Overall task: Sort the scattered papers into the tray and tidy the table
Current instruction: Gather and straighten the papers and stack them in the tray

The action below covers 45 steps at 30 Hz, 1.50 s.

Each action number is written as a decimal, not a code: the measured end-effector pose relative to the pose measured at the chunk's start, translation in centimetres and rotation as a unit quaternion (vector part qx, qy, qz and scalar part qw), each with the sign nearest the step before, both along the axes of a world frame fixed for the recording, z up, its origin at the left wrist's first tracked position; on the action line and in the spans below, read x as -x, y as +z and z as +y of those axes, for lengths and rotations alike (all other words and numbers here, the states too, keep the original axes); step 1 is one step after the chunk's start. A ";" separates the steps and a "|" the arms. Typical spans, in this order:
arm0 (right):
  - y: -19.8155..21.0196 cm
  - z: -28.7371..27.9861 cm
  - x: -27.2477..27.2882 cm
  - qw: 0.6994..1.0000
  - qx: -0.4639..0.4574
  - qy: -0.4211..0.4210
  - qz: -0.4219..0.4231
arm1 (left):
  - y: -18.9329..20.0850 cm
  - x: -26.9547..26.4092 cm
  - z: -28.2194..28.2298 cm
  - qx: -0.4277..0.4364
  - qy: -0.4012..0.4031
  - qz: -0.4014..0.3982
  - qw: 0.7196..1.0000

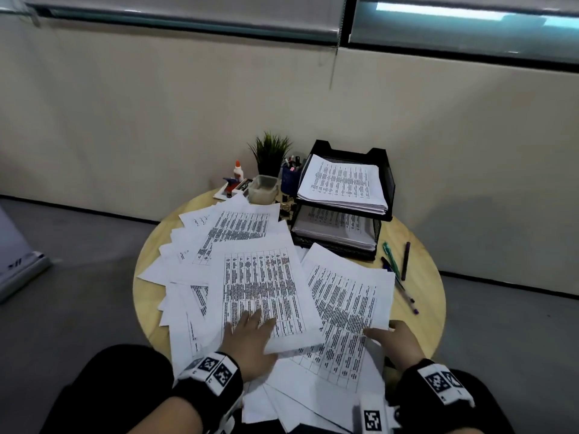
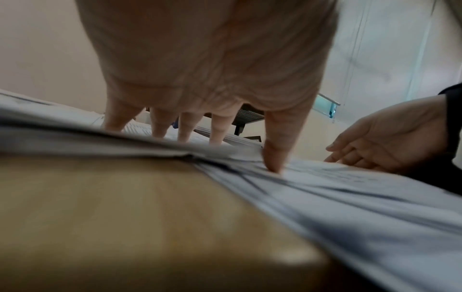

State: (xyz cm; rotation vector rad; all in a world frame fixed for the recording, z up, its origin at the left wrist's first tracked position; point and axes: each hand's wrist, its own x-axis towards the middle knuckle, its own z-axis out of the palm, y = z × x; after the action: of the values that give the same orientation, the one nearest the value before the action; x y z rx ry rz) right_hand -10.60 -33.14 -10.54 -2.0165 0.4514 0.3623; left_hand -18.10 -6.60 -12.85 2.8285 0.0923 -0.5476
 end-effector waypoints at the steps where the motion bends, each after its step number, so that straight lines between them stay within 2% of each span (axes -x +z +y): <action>1: -0.2 0.1 0.0 1.000 -0.007 -0.005 -0.010 | -0.3 0.0 -0.1 -0.006 0.003 -0.007 1.000; 10: -0.5 0.7 0.2 0.994 -0.073 -0.017 -0.078 | -0.1 -0.2 0.3 0.009 0.024 -0.067 0.997; 14: -1.0 1.3 0.1 0.991 -0.074 -0.011 -0.110 | 0.0 -0.3 0.3 0.045 0.048 -0.088 0.994; 18: -1.3 1.2 0.1 0.993 -0.019 -0.001 -0.114 | -0.6 -0.2 0.1 0.020 0.032 -0.059 0.998; 20: -1.4 1.2 -0.1 0.991 0.046 0.001 -0.122 | -0.9 -0.1 -0.1 0.013 0.032 -0.042 0.999; 22: -1.7 1.3 -0.3 0.983 0.126 0.012 -0.134 | -1.1 -0.2 -0.3 0.008 0.040 -0.050 0.998; 24: -1.5 1.6 -0.1 0.981 0.141 0.017 -0.135 | -1.2 -0.4 -0.2 -0.006 0.040 -0.076 0.996; 27: -1.6 2.2 0.1 0.990 0.062 0.029 -0.127 | -1.6 -0.6 -0.1 -0.026 0.024 -0.109 0.993; 30: -2.2 3.1 0.2 0.994 -0.072 0.013 -0.082 | -1.3 -0.7 -0.3 -0.034 0.005 -0.150 0.988; 32: -2.2 3.8 0.4 0.988 -0.143 -0.008 -0.057 | -0.7 -0.6 -0.4 -0.013 0.021 -0.161 0.987; 37: -1.4 4.3 0.6 0.971 -0.232 -0.019 -0.054 | 0.6 -0.3 -0.6 0.016 0.033 -0.179 0.983; 40: -0.7 4.1 0.4 0.951 -0.305 -0.049 0.000 | 1.3 0.4 -1.6 0.025 -0.017 -0.175 0.984; 42: -0.8 3.9 -0.1 0.947 -0.314 -0.054 0.033 | 1.8 0.9 -2.1 0.025 -0.066 -0.159 0.985; 45: -0.6 3.7 0.0 0.943 -0.325 -0.002 0.068 | 2.4 1.4 -2.9 0.050 -0.130 -0.125 0.982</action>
State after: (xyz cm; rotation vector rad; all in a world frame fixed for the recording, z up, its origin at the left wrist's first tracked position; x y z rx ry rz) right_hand -10.61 -29.39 -11.16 -1.3513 0.3587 0.5670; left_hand -19.53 -9.49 -10.43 2.7986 -0.3463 -0.2330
